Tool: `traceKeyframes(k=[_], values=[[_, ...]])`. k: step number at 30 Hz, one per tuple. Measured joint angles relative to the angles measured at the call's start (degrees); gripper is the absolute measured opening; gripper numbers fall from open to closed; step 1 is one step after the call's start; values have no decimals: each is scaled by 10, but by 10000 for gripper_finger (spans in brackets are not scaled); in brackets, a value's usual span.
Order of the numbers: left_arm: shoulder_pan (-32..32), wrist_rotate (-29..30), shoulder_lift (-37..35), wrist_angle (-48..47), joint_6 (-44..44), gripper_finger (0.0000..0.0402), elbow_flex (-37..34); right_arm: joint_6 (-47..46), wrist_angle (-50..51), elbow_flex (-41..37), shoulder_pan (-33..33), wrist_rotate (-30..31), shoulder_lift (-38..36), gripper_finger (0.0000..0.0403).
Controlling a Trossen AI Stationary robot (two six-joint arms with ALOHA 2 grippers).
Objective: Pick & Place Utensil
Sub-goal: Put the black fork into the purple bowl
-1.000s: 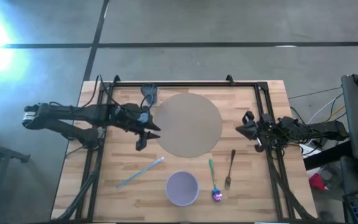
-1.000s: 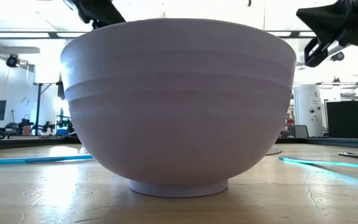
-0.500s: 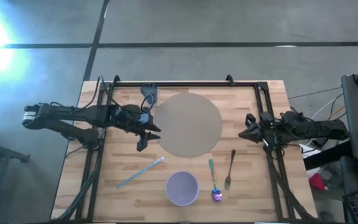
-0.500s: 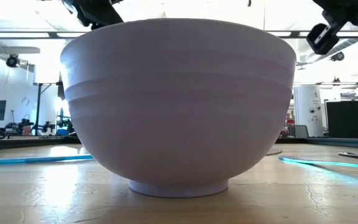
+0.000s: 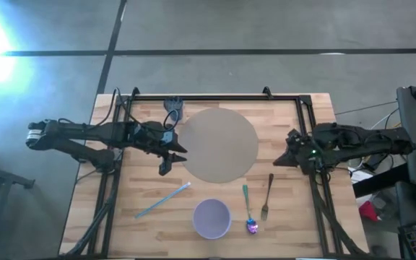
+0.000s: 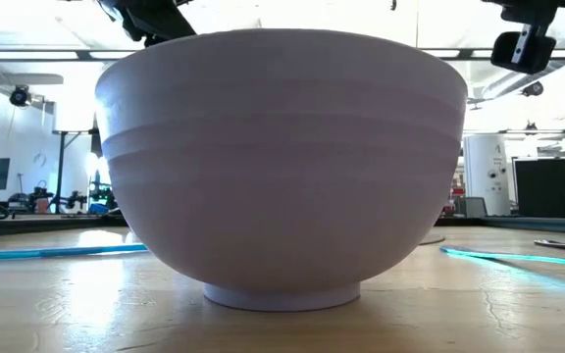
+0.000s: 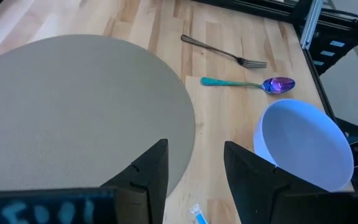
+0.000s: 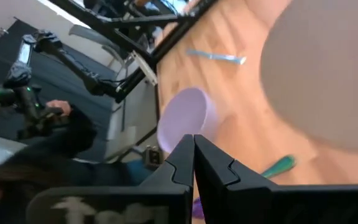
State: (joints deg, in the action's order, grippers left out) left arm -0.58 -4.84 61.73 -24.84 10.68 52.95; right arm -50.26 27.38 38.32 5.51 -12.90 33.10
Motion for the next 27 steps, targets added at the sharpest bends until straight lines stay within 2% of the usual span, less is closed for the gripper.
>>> traceKeyframes(k=[11,19,23,27], values=[[0,0,0,0,-31,147,0,-196,47,87,76,-13,145,9],[0,7,0,0,-37,147,0,-334,149,161,134,-5,233,9],[0,14,0,-1,-59,147,0,-403,212,202,154,14,275,9],[0,21,0,-1,-72,147,0,-454,278,248,171,62,317,9]])
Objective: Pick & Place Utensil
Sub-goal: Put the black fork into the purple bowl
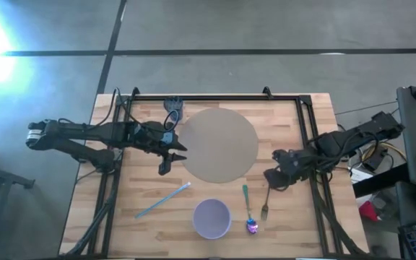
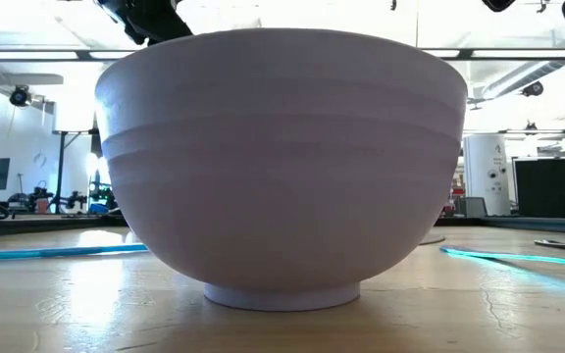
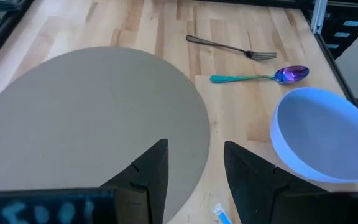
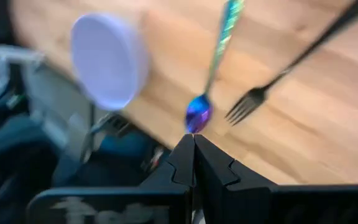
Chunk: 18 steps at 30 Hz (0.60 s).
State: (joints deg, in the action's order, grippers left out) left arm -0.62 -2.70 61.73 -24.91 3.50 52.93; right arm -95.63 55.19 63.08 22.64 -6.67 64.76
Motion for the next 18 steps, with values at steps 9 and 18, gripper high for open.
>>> traceKeyframes(k=[9,18], values=[[0,19,0,-1,-20,147,0,-37,113,66,36,38,102,9],[0,19,0,-9,-40,147,0,-56,121,66,54,-21,191,12]])
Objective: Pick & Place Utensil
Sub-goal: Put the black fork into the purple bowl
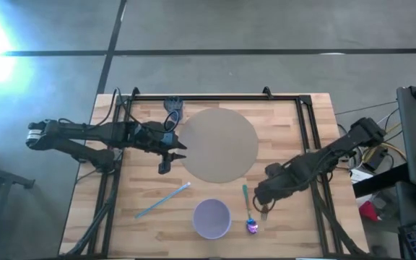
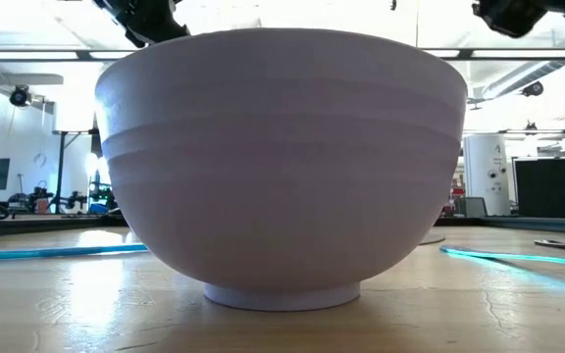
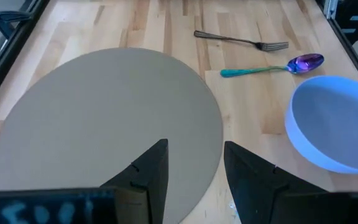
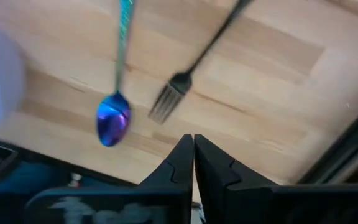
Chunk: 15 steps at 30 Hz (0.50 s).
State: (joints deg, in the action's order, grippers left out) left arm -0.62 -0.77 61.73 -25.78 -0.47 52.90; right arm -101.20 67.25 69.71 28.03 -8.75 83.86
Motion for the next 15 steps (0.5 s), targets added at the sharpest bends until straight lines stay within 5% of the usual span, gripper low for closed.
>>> traceKeyframes(k=[6,15], values=[[0,0,0,-6,-9,147,0,21,-5,0,3,-36,37,52],[0,0,0,-7,-9,147,-9,-11,-5,-2,5,17,77,130]])
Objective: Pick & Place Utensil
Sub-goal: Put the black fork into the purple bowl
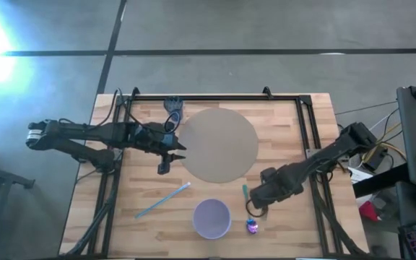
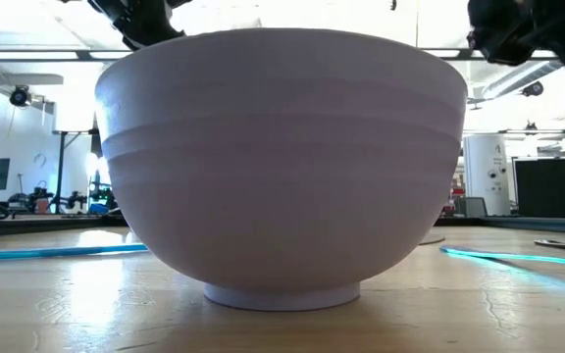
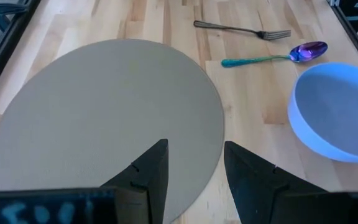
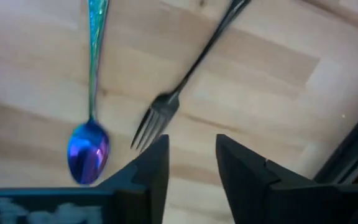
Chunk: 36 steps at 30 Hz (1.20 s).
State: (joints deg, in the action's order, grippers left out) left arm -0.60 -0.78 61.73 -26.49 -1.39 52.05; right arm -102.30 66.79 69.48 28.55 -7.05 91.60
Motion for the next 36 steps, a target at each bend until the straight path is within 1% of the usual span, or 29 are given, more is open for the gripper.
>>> traceKeyframes(k=[6,9,13,19,25,30,36], values=[[0,0,0,-2,0,147,-8,2,-2,-2,12,45,32,158],[0,0,0,-2,0,147,-10,-11,-6,-4,16,70,43,163],[0,0,0,-2,0,147,-11,-17,-21,-10,22,87,50,164],[0,0,0,-2,1,147,-17,-61,-67,-47,43,103,50,161],[0,0,0,-1,2,147,-18,-115,-133,-97,63,103,46,153],[0,0,0,-1,3,147,-18,-117,-179,-122,65,103,49,146],[0,0,0,0,4,147,-18,-113,-179,-131,65,103,58,140]])
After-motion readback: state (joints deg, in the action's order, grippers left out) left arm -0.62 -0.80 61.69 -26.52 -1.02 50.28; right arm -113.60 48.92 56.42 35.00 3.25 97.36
